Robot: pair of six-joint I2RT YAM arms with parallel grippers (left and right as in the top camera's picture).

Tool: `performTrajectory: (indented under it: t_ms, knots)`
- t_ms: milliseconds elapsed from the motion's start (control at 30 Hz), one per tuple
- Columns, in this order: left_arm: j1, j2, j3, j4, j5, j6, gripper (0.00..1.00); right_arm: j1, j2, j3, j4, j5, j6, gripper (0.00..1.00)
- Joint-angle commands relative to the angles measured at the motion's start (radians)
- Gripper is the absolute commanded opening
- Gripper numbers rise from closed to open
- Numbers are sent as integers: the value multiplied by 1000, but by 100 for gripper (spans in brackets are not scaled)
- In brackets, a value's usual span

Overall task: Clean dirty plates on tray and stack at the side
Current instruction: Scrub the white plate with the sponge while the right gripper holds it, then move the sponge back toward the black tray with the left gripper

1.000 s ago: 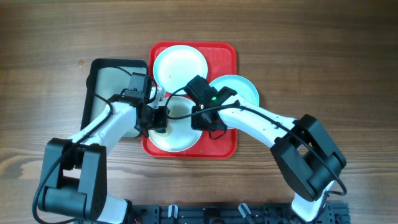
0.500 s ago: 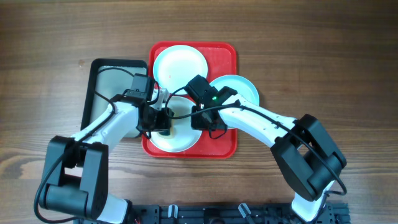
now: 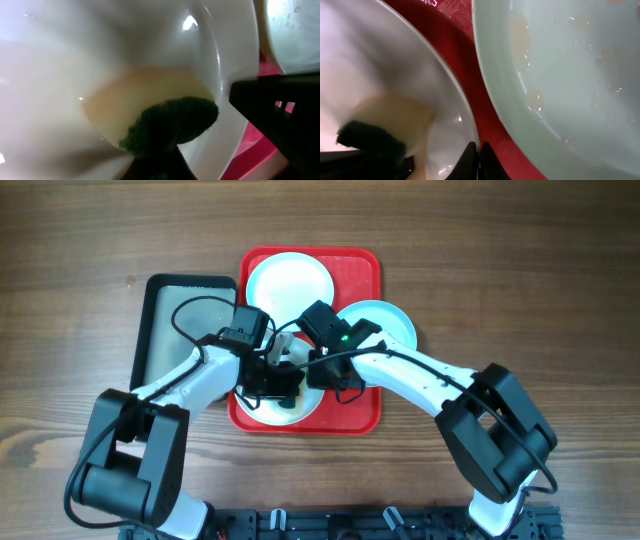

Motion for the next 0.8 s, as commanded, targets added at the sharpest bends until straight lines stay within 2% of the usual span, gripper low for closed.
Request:
performTrajectory:
  t_ms: [0, 67, 233, 467, 767]
  knots:
    - [-23, 46, -43, 11, 67, -18, 4, 18, 3, 0, 31, -86, -14, 4]
    - [-14, 45, -35, 27, 121, -17, 4, 18, 3, 0, 31, -86, -14, 4]
    - [48, 23, 37, -12, 122, -25, 4, 18, 3, 0, 31, -86, -14, 4]
    - [158, -75, 193, -121, -27, -24, 4, 18, 3, 0, 31, -86, -14, 5]
    - [194, -254, 311, -141, -138, -24, 4, 18, 3, 0, 27, -79, -14, 26]
